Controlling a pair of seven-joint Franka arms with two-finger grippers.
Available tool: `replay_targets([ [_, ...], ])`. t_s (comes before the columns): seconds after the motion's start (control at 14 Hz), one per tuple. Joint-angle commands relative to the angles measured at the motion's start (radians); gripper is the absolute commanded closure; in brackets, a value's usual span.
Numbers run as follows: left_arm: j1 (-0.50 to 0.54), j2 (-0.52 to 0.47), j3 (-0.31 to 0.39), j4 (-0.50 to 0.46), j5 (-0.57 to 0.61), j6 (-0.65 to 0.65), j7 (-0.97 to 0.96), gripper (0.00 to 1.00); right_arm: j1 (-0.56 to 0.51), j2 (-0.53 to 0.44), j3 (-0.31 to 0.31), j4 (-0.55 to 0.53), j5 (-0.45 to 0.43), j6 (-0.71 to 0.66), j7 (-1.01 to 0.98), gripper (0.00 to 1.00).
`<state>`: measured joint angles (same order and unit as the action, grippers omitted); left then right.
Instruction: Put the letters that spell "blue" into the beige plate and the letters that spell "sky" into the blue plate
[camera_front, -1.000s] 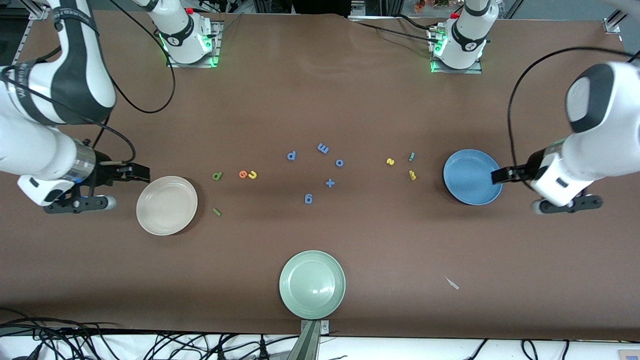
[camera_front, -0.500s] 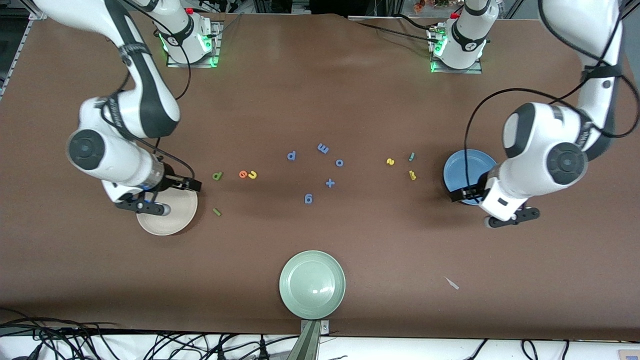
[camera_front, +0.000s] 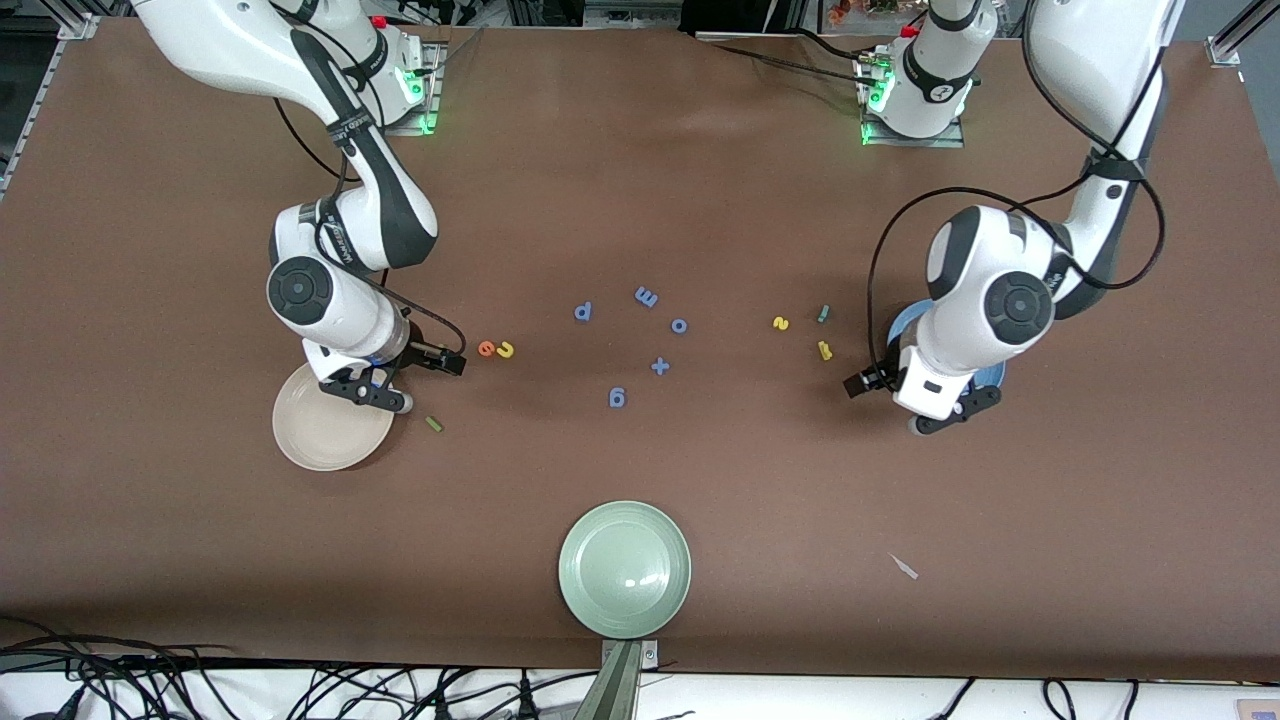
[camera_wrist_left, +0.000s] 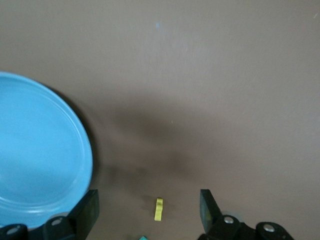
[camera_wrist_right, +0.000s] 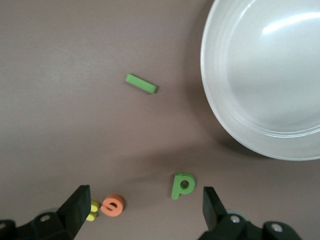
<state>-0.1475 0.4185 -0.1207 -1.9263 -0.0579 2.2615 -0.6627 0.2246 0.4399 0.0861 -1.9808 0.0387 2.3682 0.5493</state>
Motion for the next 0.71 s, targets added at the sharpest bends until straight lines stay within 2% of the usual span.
replay_targets([
  [0.0, -0.033, -0.011, 0.003, -0.083, -0.020, 0.094, -0.031, 0.14, -0.007, -0.033, -0.005, -0.085, 0.000, 0.059, 0.015, 0.01],
  [0.21, -0.069, 0.017, 0.001, -0.115, -0.011, 0.167, -0.052, 0.23, -0.008, -0.030, -0.006, -0.116, 0.000, 0.077, 0.043, 0.01],
  [0.64, -0.087, 0.036, 0.001, -0.188, -0.002, 0.259, -0.032, 0.35, -0.005, -0.021, -0.006, -0.190, -0.002, 0.170, 0.055, 0.01],
])
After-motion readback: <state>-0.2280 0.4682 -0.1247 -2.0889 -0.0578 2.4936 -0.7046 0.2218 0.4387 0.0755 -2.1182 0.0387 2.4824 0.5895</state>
